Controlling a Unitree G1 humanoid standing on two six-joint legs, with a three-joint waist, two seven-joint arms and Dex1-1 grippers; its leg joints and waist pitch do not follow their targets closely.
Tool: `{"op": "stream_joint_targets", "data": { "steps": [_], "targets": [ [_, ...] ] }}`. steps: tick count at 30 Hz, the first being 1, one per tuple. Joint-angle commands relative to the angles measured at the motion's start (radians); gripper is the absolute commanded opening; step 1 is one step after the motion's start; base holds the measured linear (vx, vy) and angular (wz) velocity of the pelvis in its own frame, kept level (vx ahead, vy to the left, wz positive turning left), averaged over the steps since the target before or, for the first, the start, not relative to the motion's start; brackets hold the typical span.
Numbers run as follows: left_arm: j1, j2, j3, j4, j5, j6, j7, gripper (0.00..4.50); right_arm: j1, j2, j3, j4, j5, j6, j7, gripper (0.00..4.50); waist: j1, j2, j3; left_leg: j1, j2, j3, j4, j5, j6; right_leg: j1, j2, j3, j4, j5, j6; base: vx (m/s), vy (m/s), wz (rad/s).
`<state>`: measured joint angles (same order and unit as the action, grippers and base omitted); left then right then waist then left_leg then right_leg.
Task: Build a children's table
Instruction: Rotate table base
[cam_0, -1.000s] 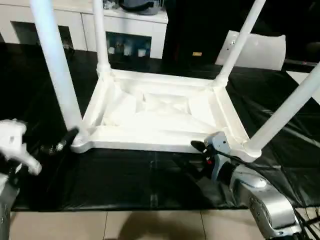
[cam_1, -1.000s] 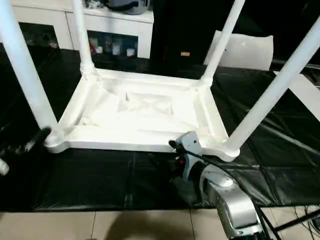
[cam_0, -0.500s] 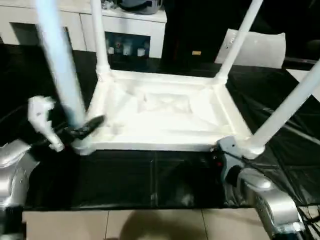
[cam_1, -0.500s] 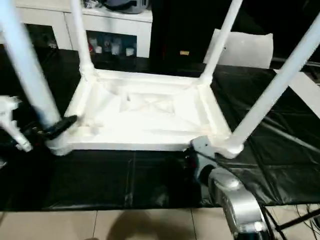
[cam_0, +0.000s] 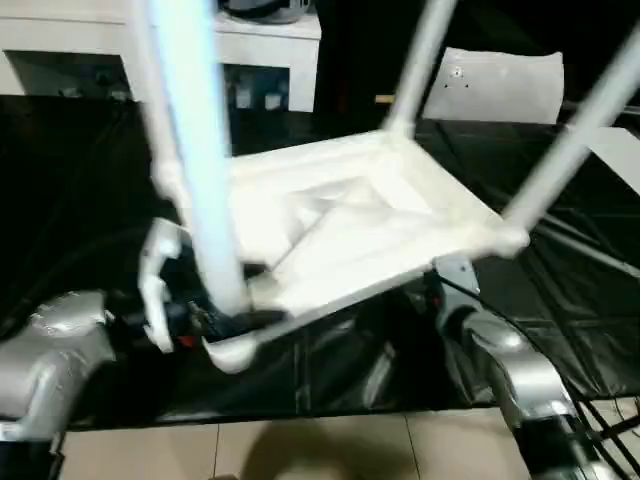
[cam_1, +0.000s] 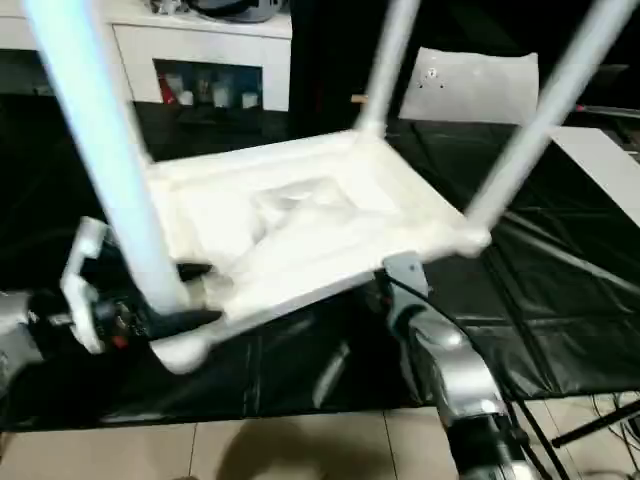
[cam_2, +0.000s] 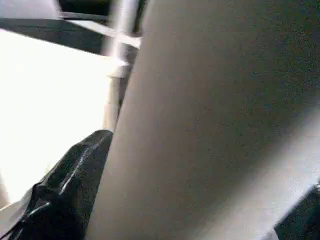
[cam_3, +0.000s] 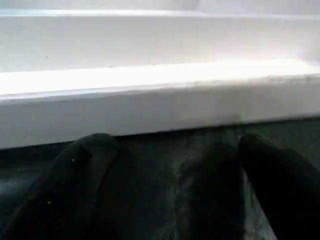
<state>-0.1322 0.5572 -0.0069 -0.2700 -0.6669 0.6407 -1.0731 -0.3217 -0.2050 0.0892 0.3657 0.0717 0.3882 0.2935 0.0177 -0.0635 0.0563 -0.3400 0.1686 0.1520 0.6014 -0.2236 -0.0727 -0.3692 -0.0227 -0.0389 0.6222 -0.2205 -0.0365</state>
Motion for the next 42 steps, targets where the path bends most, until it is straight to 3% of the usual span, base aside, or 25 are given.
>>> {"op": "stream_joint_targets", "data": {
  "steps": [1,6,8,13,16,18,25,26,32,35,39,40,41,42],
  "targets": [
    [-0.019,-0.044,-0.076,-0.062,-0.036,0.021,0.016,4.45,-0.066,0.034,0.044,0.009,0.005,-0.069,0.036,4.5,0.005,0.01,-0.048,-0.005,0.058,-0.006,-0.073,-0.09,-0.015,0.042,-0.109,0.063,-0.068,-0.148,-0.191,0.0,0.0,0.0],
    [-0.067,-0.105,-0.126,-0.05,-0.018,0.018,0.042,4.45,-0.118,0.058,0.058,0.077,-0.007,-0.113,0.055,4.5,-0.003,0.004,-0.054,-0.012,0.054,-0.006,-0.067,-0.046,-0.005,0.046,-0.106,0.063,-0.061,-0.088,-0.183,0.0,0.0,0.0],
    [-0.125,-0.165,-0.163,-0.021,-0.013,0.018,0.051,4.45,-0.152,0.076,0.068,0.124,-0.016,-0.14,0.07,4.5,-0.004,0.003,-0.059,-0.015,0.051,-0.004,-0.062,0.011,0.011,0.045,-0.101,0.062,-0.052,0.02,-0.191,0.0,0.0,0.0],
    [-0.2,-0.259,-0.227,0.039,0.032,-0.013,0.06,4.45,-0.199,0.105,0.069,0.199,-0.026,-0.172,0.08,4.5,-0.004,0.0,-0.058,-0.016,0.053,-0.004,-0.062,-0.002,0.013,0.049,-0.104,0.061,-0.053,0.007,-0.196,0.0,0.0,0.0],
    [-0.253,-0.323,-0.248,0.12,0.086,-0.082,0.1,4.45,-0.229,0.119,0.064,0.257,-0.03,-0.205,0.077,4.5,-0.003,0.002,-0.057,-0.017,0.053,-0.003,-0.06,-0.005,0.017,0.05,-0.104,0.061,-0.056,0.006,-0.201,0.0,0.0,0.0],
    [-0.285,-0.354,-0.251,0.175,0.116,-0.123,0.119,4.45,-0.241,0.127,0.054,0.278,-0.026,-0.216,0.075,4.5,-0.004,-0.002,-0.06,-0.018,0.053,-0.003,-0.059,-0.001,0.022,0.052,-0.105,0.061,-0.055,0.012,-0.2,0.0,0.0,0.0],
    [-0.382,-0.422,-0.239,0.347,0.224,-0.266,0.179,4.45,-0.268,0.136,0.023,0.354,-0.021,-0.271,0.081,4.5,-0.002,0.0,-0.064,-0.017,0.056,-0.006,-0.057,0.012,0.04,0.054,-0.11,0.059,-0.052,0.044,-0.214,0.0,0.0,0.0],
    [-0.405,-0.43,-0.225,0.395,0.248,-0.307,0.205,4.45,-0.274,0.129,0.009,0.377,-0.021,-0.283,0.065,4.5,-0.002,0.004,-0.064,-0.014,0.056,-0.004,-0.056,0.011,0.044,0.051,-0.109,0.059,-0.055,0.048,-0.222,0.0,0.0,0.0],
    [-0.426,-0.405,-0.194,0.46,0.301,-0.381,0.238,4.45,-0.248,0.071,-0.013,0.392,-0.051,-0.333,0.033,4.5,0.003,-0.002,-0.062,-0.012,0.059,-0.004,-0.058,-0.009,0.045,0.051,-0.111,0.058,-0.056,0.019,-0.226,0.0,0.0,0.0],
    [-0.4,-0.363,-0.191,0.45,0.325,-0.388,0.221,4.45,-0.205,0.037,-0.058,0.347,-0.022,-0.35,0.051,4.5,0.011,0.007,-0.06,-0.012,0.059,-0.004,-0.058,-0.025,0.036,0.051,-0.11,0.059,-0.056,0.016,-0.216,0.0,0.0,0.0],
    [-0.352,-0.308,-0.213,0.417,0.357,-0.408,0.198,4.45,-0.158,0.005,-0.092,0.275,-0.006,-0.345,0.049,4.5,0.014,0.009,-0.06,-0.012,0.058,-0.004,-0.061,-0.051,0.026,0.05,-0.107,0.059,-0.061,-0.018,-0.202,0.0,0.0,0.0],
    [-0.329,-0.284,-0.219,0.391,0.356,-0.402,0.183,4.45,-0.136,-0.007,-0.103,0.238,0.008,-0.324,0.061,4.5,0.016,0.019,-0.059,-0.01,0.059,-0.006,-0.062,-0.055,0.022,0.048,-0.108,0.058,-0.06,-0.023,-0.204,0.0,0.0,0.0],
    [-0.329,-0.284,-0.219,0.391,0.356,-0.402,0.183,4.45,-0.136,-0.007,-0.103,0.238,0.008,-0.324,0.061,4.5,0.016,0.013,-0.058,-0.011,0.06,-0.005,-0.062,-0.068,0.022,0.049,-0.108,0.058,-0.063,-0.037,-0.201,0.0,0.0,0.0],
    [-0.301,-0.254,-0.226,0.36,0.356,-0.393,0.16,4.45,-0.107,-0.022,-0.111,0.187,0.021,-0.303,0.078,4.5,0.015,0.017,-0.057,-0.009,0.059,-0.005,-0.063,-0.074,0.021,0.047,-0.105,0.058,-0.063,-0.051,-0.199,0.0,0.0,0.0]
  ]
}}
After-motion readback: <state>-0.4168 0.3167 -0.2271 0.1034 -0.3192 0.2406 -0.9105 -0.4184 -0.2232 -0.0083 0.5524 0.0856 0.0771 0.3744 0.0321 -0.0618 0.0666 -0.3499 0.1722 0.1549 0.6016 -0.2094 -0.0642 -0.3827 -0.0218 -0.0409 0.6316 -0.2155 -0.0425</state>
